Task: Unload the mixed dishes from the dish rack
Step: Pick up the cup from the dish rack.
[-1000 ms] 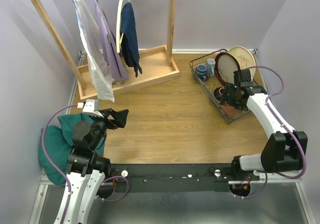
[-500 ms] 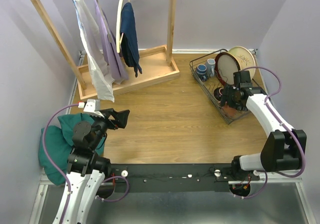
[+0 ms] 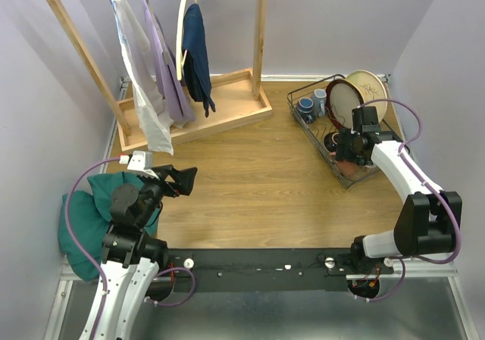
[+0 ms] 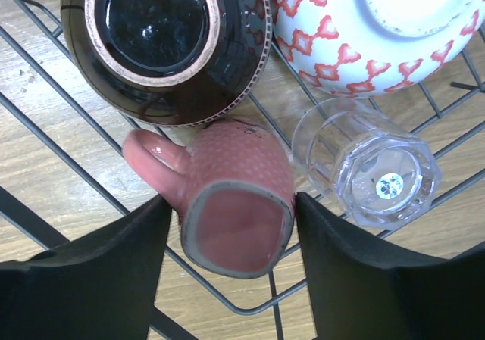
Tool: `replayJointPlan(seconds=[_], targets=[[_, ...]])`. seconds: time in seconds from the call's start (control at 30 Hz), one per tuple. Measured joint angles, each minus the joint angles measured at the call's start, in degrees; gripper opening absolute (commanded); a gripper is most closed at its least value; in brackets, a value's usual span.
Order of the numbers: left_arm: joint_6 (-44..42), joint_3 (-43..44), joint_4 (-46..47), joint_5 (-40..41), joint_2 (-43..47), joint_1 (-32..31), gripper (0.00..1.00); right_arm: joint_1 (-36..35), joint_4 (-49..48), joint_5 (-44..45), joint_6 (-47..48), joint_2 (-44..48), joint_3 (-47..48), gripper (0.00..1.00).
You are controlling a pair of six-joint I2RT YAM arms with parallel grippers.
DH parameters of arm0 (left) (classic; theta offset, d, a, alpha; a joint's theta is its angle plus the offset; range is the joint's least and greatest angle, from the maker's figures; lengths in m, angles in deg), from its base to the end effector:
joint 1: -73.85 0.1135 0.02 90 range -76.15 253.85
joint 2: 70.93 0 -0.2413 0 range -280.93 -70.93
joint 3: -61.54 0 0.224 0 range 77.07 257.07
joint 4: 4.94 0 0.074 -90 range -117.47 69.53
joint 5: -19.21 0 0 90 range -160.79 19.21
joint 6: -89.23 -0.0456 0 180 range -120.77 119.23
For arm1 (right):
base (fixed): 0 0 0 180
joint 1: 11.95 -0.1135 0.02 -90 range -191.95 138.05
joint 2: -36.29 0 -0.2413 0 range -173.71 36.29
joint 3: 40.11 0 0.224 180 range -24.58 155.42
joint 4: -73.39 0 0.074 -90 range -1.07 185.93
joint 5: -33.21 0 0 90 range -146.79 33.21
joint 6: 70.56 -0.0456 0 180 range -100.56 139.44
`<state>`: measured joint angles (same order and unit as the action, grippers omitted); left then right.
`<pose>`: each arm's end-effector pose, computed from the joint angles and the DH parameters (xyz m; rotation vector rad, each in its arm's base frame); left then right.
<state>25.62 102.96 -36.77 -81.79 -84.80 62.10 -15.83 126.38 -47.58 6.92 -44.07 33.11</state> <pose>0.0988 -0.0294 0.2661 -0.0652 1.6852 -0.6622 0.2610 0.0104 0.2203 0.2517 2.5900 -0.1084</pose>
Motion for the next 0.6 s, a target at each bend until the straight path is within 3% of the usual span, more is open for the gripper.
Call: replayJointPlan(seconds=[0.07, 0.1, 0.33, 0.6], targets=[[0.00, 0.00, 0.00, -0.02, 0.09, 0.00, 0.99, 0.00, -0.11, -0.04, 0.28, 0.00, 0.00, 0.57], [0.00, 0.00, 0.00, -0.02, 0.09, 0.00, 0.99, 0.00, -0.13, -0.07, 0.48, 0.00, 0.00, 0.49], [0.00, -0.02, 0.02, -0.28, 0.09, -0.02, 0.99, 0.00, 0.11, -0.96, 0.57, 1.20, 0.00, 0.20], [0.02, -0.02, 1.25, -2.08, -2.27, -0.02, 0.99, 0.09, 0.57, -1.88, -1.20, 8.39, 0.02, 0.07]])
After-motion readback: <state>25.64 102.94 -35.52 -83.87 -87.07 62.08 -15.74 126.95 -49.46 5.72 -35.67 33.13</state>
